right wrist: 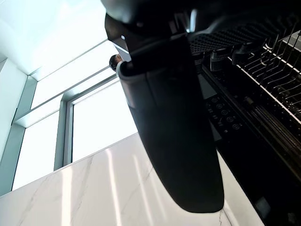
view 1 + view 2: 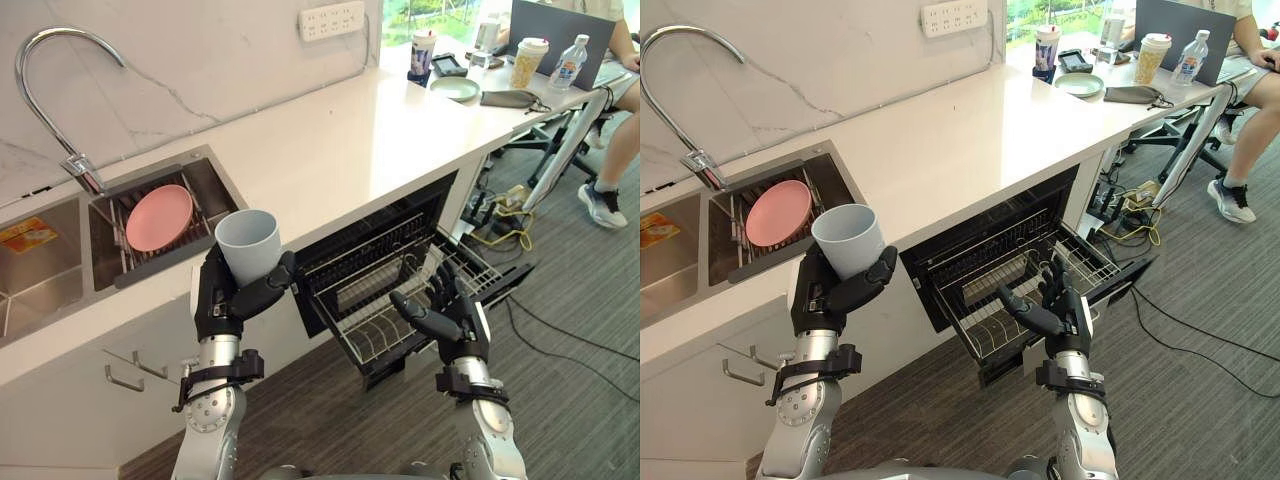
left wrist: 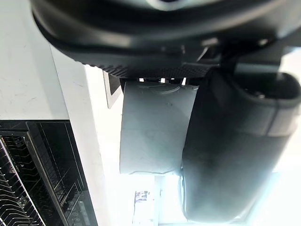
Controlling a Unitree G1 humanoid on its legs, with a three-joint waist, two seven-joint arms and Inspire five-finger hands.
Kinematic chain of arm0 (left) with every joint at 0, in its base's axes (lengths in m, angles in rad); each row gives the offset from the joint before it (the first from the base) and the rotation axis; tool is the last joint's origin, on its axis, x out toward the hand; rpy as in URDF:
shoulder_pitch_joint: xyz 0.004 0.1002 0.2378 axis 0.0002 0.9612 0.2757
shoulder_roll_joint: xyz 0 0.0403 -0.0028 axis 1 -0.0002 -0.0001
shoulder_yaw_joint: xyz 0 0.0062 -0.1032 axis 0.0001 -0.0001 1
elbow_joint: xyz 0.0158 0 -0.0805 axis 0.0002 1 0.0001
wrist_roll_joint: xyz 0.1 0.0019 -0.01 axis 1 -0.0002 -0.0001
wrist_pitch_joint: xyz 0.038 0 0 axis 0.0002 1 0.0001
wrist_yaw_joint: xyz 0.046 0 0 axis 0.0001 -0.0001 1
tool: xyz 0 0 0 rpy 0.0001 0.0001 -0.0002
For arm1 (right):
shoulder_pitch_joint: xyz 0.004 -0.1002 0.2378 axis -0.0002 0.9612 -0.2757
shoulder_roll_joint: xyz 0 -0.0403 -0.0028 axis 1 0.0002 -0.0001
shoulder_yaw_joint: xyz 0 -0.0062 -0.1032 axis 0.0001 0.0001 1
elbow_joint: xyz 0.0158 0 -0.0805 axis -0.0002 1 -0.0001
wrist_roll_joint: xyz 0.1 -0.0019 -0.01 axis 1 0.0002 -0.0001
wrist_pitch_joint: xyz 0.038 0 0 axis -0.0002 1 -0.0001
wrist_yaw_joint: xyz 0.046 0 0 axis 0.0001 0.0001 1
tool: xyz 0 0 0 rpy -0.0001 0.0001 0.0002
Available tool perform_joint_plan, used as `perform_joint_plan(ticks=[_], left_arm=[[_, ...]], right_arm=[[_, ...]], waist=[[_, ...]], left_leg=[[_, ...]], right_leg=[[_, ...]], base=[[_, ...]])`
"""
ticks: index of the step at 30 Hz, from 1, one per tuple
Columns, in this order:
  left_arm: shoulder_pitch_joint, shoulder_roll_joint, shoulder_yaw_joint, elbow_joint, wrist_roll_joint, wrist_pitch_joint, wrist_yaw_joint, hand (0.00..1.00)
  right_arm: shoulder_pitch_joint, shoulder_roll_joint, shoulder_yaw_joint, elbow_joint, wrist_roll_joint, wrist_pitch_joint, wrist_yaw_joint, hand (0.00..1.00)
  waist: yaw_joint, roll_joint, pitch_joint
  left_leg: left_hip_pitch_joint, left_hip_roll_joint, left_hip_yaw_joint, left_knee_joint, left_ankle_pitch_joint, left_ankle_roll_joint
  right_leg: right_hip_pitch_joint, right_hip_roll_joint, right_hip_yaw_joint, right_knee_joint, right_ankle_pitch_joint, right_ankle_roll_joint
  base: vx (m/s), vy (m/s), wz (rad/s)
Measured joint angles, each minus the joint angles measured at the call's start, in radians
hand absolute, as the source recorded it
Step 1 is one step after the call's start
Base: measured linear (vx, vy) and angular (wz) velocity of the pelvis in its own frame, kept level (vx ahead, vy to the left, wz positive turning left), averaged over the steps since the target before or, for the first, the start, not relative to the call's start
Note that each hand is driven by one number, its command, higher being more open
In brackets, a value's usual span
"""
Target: Walk over to the sink, pick up the cup, carry it to the dishwasher, place the cup inside the dishwasher, then close the dishwasher door
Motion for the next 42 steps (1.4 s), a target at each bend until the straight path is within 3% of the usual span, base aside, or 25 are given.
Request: perform_joint_plan(ticks=[2, 4, 6, 7, 9, 11, 12, 15, 18, 19, 21, 24, 27, 31, 38, 42], left_arm=[[-0.001, 0.0, -0.025, 0.004, 0.0, -0.002, -0.004, 0.0], [-0.008, -0.001, -0.056, 0.018, 0.0, -0.002, -0.011, 0.0], [-0.018, 0.002, -0.089, 0.038, 0.0, -0.003, -0.021, 0.0], [-0.019, -0.003, -0.105, 0.042, 0.0, -0.003, -0.036, 0.0], [-0.026, -0.006, -0.115, 0.045, -0.001, -0.003, -0.053, 0.0], [-0.042, -0.005, -0.125, 0.064, -0.001, -0.013, -0.063, 0.0], [-0.054, -0.01, -0.135, 0.081, -0.001, -0.015, -0.074, 0.0], [-0.109, 0.009, -0.159, 0.105, -0.004, -0.016, -0.09, 0.0], [-0.114, 0.019, -0.16, 0.104, -0.004, 0.0, -0.092, 0.0], [-0.114, 0.02, -0.16, 0.103, -0.004, 0.008, -0.092, 0.0], [-0.113, 0.028, -0.159, 0.1, -0.003, 0.022, -0.088, 0.0], [-0.11, 0.06, -0.112, 0.074, -0.014, 0.027, -0.057, 0.0], [-0.132, 0.059, -0.08, 0.069, -0.054, 0.023, -0.005, 0.0], [-0.193, -0.01, -0.097, 0.078, -0.042, -0.011, 0.119, 0.0], [-0.285, -0.038, -0.115, 0.151, 0.087, -0.043, 0.296, 0.0], [-0.328, -0.041, -0.114, 0.214, 0.174, -0.044, 0.402, 0.0]], right_arm=[[0.0, 0.0, -0.001, -0.025, 0.0, -0.009, -0.003, 1.0], [0.0, -0.001, -0.015, -0.044, 0.001, -0.023, -0.011, 1.0], [-0.002, 0.001, -0.036, -0.052, 0.002, -0.033, -0.017, 1.0], [-0.001, -0.007, -0.048, -0.052, 0.002, -0.045, -0.019, 1.0], [0.0, -0.022, -0.051, -0.052, 0.001, -0.054, -0.022, 1.0], [0.0, -0.03, -0.057, -0.051, 0.002, -0.059, -0.024, 1.0], [0.0, -0.05, -0.064, -0.048, 0.003, -0.062, -0.025, 1.0], [-0.001, -0.042, -0.084, -0.045, 0.023, -0.064, -0.026, 1.0], [-0.007, -0.011, -0.082, -0.04, 0.043, -0.063, -0.049, 1.0], [-0.009, -0.003, -0.08, -0.037, 0.045, -0.063, -0.06, 1.0], [-0.018, 0.031, -0.072, -0.019, 0.08, -0.061, -0.063, 1.0], [-0.02, 0.063, -0.03, -0.025, 0.076, -0.057, -0.046, 1.0], [-0.021, 0.063, -0.033, -0.035, 0.081, -0.041, -0.02, 1.0], [-0.028, 0.045, -0.034, -0.035, 0.092, -0.037, -0.008, 1.0], [-0.05, -0.004, -0.005, -0.122, 0.17, -0.019, 0.061, 1.0], [-0.126, -0.025, -0.002, -0.134, 0.27, 0.033, 0.129, 1.0]], waist=[[0.002, 0.0, 0.002], [-0.006, -0.025, 0.022], [-0.013, -0.031, 0.029], [-0.02, -0.031, 0.029], [-0.025, -0.033, 0.03], [-0.04, -0.029, 0.027], [-0.046, -0.012, 0.015], [-0.059, -0.028, 0.011], [-0.04, -0.042, 0.013], [-0.036, -0.042, 0.012], [-0.033, -0.039, 0.009], [-0.029, -0.051, -0.001], [-0.038, -0.064, -0.008], [-0.039, -0.064, -0.011], [-0.042, -0.066, -0.017], [-0.043, -0.07, -0.019]], left_leg=[[0.007, 0.002, 0.002, -0.01, 0.01, 0.006], [-0.006, -0.015, -0.012, 0.016, 0.039, -0.011], [-0.036, 0.021, 0.008, 0.039, 0.011, -0.024], [-0.067, 0.081, 0.008, 0.042, 0.019, -0.046], [-0.079, 0.134, 0.007, 0.03, 0.036, -0.059], [-0.07, 0.159, 0.004, 0.029, 0.122, -0.028], [-0.063, 0.155, -0.016, 0.041, 0.194, -0.037], [-0.065, 0.086, -0.036, 0.046, 0.06, -0.126], [-0.096, 0.047, -0.054, 0.149, -0.041, -0.112], [-0.094, 0.046, -0.052, 0.165, -0.063, -0.107], [-0.072, 0.052, -0.023, 0.163, -0.087, -0.088], [-0.05, 0.086, 0.058, 0.141, -0.087, -0.085], [-0.056, 0.095, 0.063, 0.14, -0.087, -0.088], [-0.028, 0.133, 0.056, 0.066, -0.047, -0.131], [0.05, 0.155, 0.081, -0.069, 0.035, -0.163], [0.098, 0.15, 0.106, -0.118, 0.061, -0.166]], right_leg=[[0.018, -0.002, -0.012, -0.01, 0.0, 0.0], [0.047, -0.035, -0.039, -0.022, 0.0, -0.001], [0.061, -0.064, -0.054, -0.017, 0.004, 0.005], [0.059, -0.087, -0.052, -0.007, 0.002, 0.008], [0.04, -0.128, -0.018, 0.023, -0.003, 0.026], [0.012, -0.175, 0.032, 0.077, -0.015, 0.064], [-0.017, -0.189, 0.065, 0.111, -0.02, 0.097], [-0.052, -0.233, 0.161, 0.103, -0.003, 0.139], [-0.02, -0.254, 0.19, 0.024, 0.056, 0.157], [-0.007, -0.253, 0.193, 0.015, 0.069, 0.147], [-0.026, -0.25, 0.201, 0.023, 0.138, 0.058], [-0.061, -0.189, 0.191, -0.051, 0.201, 0.054], [-0.042, -0.159, 0.189, -0.163, 0.24, 0.085], [0.008, -0.099, 0.159, -0.254, 0.267, 0.129], [0.027, -0.048, 0.165, -0.291, 0.28, 0.109], [0.036, -0.044, 0.187, -0.293, 0.285, 0.104]], base=[[-0.06, -0.014, 0.2], [-0.09, -0.004, 0.42], [-0.09, 0.033, 0.25], [-0.05, 0.08, -0.01], [0.01, 0.24, -0.29], [0.05, 0.341, -0.43], [0.04, 0.293, -0.35], [0.04, 0.409, -0.06], [0.01, 0.359, -0.02], [0.01, 0.281, -0.33], [0.01, 0.283, -0.47], [0.03, 0.137, -0.81], [0.04, -0.007, -0.44], [0.03, -0.138, -0.01], [0.01, -0.106, -0.1], [-0.02, -0.022, -0.14]])
